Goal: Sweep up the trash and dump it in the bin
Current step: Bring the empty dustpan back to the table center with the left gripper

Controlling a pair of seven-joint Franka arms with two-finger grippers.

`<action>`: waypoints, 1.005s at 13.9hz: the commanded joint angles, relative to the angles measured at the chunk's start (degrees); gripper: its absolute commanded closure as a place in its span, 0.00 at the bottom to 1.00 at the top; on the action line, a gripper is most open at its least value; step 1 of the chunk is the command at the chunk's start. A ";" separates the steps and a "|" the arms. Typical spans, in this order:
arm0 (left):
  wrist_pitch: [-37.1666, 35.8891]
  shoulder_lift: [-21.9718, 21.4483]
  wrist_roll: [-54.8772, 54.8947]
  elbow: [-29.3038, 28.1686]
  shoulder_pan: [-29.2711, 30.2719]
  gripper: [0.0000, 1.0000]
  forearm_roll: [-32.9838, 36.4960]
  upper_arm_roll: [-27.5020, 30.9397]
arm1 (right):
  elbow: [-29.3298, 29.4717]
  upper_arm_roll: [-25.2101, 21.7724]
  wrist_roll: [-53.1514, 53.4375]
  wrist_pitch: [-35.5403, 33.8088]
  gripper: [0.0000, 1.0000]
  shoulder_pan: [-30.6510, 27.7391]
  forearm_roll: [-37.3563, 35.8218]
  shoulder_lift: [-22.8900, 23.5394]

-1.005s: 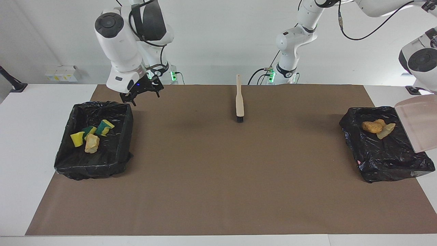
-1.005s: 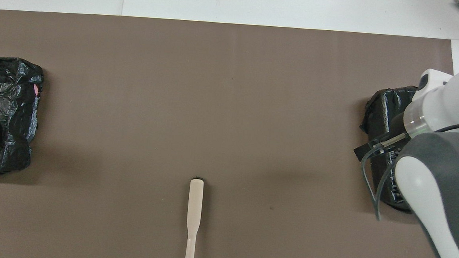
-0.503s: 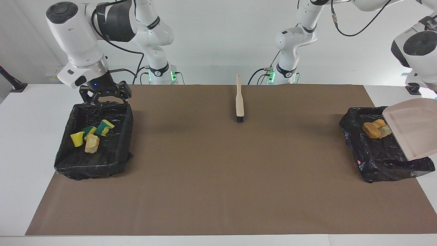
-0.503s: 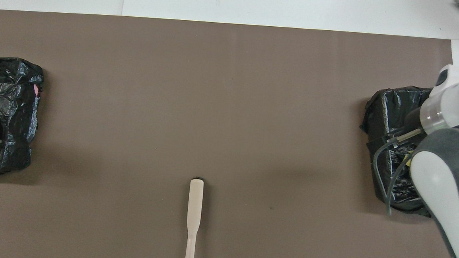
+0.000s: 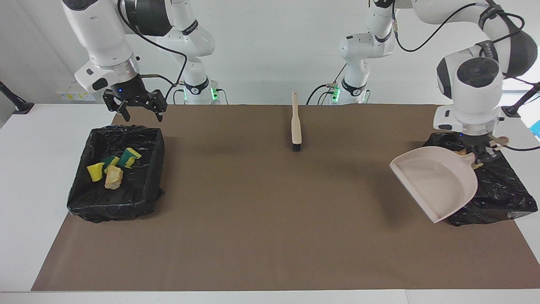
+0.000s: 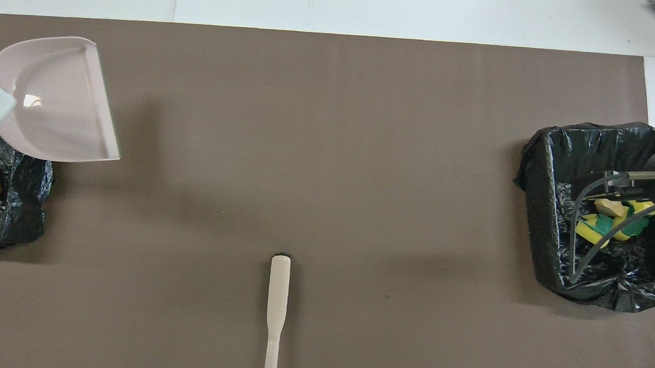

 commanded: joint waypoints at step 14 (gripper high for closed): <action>7.29 11.25 -84.60 0.62 -26.62 1.00 -29.45 1.04 | -0.66 0.22 0.04 -0.11 0.00 -0.63 0.42 -0.53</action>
